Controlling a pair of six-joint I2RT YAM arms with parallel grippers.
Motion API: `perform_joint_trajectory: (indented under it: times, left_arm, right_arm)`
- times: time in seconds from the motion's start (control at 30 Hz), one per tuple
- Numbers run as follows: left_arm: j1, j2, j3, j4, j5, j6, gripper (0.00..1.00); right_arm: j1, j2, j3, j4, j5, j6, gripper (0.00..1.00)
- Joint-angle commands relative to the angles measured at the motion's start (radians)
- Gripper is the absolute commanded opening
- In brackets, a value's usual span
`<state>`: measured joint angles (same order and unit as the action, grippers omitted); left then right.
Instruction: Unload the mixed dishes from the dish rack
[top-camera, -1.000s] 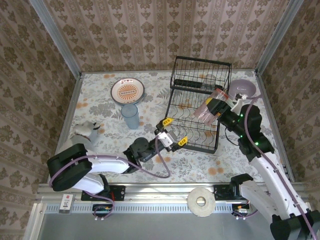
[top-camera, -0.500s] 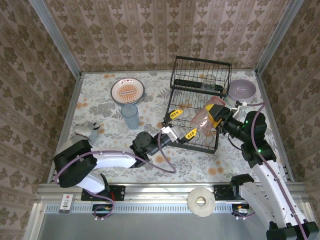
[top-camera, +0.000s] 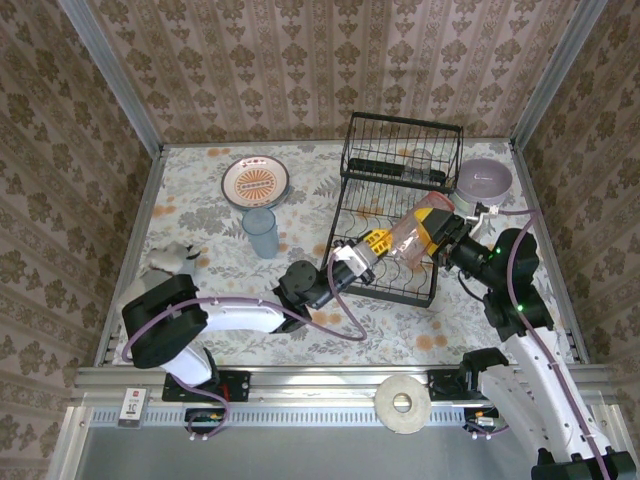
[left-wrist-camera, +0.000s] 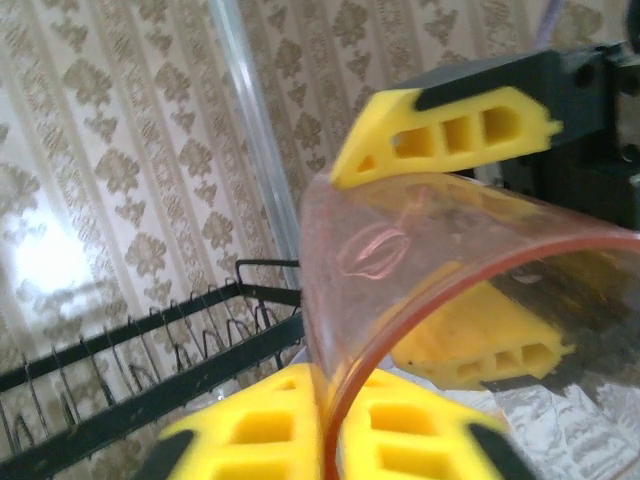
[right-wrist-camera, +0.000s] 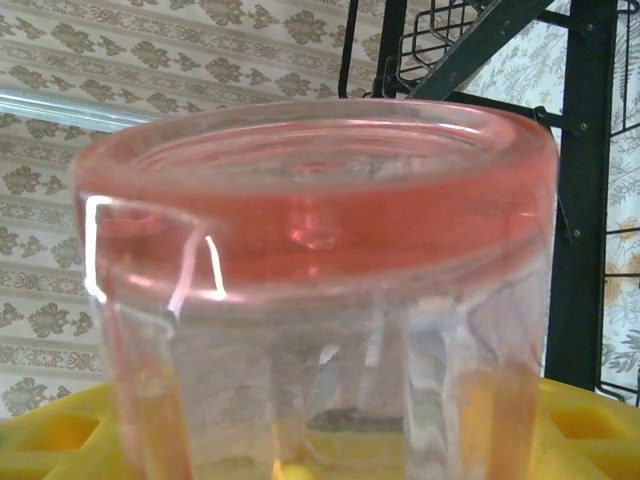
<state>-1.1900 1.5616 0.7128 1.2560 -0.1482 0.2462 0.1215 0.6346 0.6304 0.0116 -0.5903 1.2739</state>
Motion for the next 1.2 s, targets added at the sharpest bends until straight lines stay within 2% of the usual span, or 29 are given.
perform_joint_trajectory:
  times: [0.0,0.07,0.13,0.17,0.2,0.23,0.47,0.6,0.7,0.8,0.9,0.93,1.17]
  left_arm:
    - [-0.001,-0.065,0.033,-0.053,-0.061,-0.062,0.0]
    - [-0.009,-0.102,0.046,-0.167,-0.119,-0.097,0.0]
    - [-0.009,-0.145,0.085,-0.348,-0.235,-0.15,0.0]
    - [-0.009,-0.171,0.12,-0.479,-0.318,-0.191,0.0]
    - [-0.003,-0.195,0.15,-0.601,-0.371,-0.236,0.0]
    - [0.01,-0.229,0.178,-0.727,-0.389,-0.282,0.0]
    - [0.152,-0.483,0.337,-1.547,-0.369,-0.56,0.0]
    - [0.315,-0.536,0.539,-2.061,-0.295,-0.677,0.0]
    - [0.451,-0.504,0.702,-2.342,-0.208,-0.662,0.0]
    - [0.611,-0.461,0.8,-2.471,-0.094,-0.609,0.0]
    - [0.755,-0.409,0.858,-2.512,0.08,-0.553,0.0]
    - [0.786,-0.387,0.875,-2.526,0.106,-0.54,0.0]
    - [0.854,-0.232,1.001,-2.572,0.158,-0.478,0.0]
  right_arm:
    - [0.014,-0.006,-0.023,0.047,-0.041,0.015,0.26]
    - [0.022,0.003,-0.033,0.073,-0.028,0.009,0.32]
    - [0.028,0.002,-0.038,0.103,-0.001,-0.007,0.47]
    - [0.032,-0.005,-0.036,0.103,0.02,-0.032,0.6]
    - [0.032,-0.013,-0.034,0.094,0.048,-0.059,0.84]
    - [0.032,-0.022,-0.034,0.086,0.075,-0.087,1.0]
    - [0.059,-0.065,0.0,0.003,0.227,-0.362,1.0]
    - [0.109,-0.095,-0.004,-0.031,0.307,-0.536,1.0]
    - [0.175,-0.112,-0.019,-0.035,0.373,-0.667,1.0]
    - [0.257,-0.116,-0.056,-0.009,0.44,-0.779,1.0]
    - [0.333,-0.11,-0.094,0.037,0.458,-0.872,1.0]
    - [0.356,-0.108,-0.106,0.05,0.466,-0.9,1.0]
    - [0.521,-0.128,-0.214,0.166,0.52,-1.118,1.0]
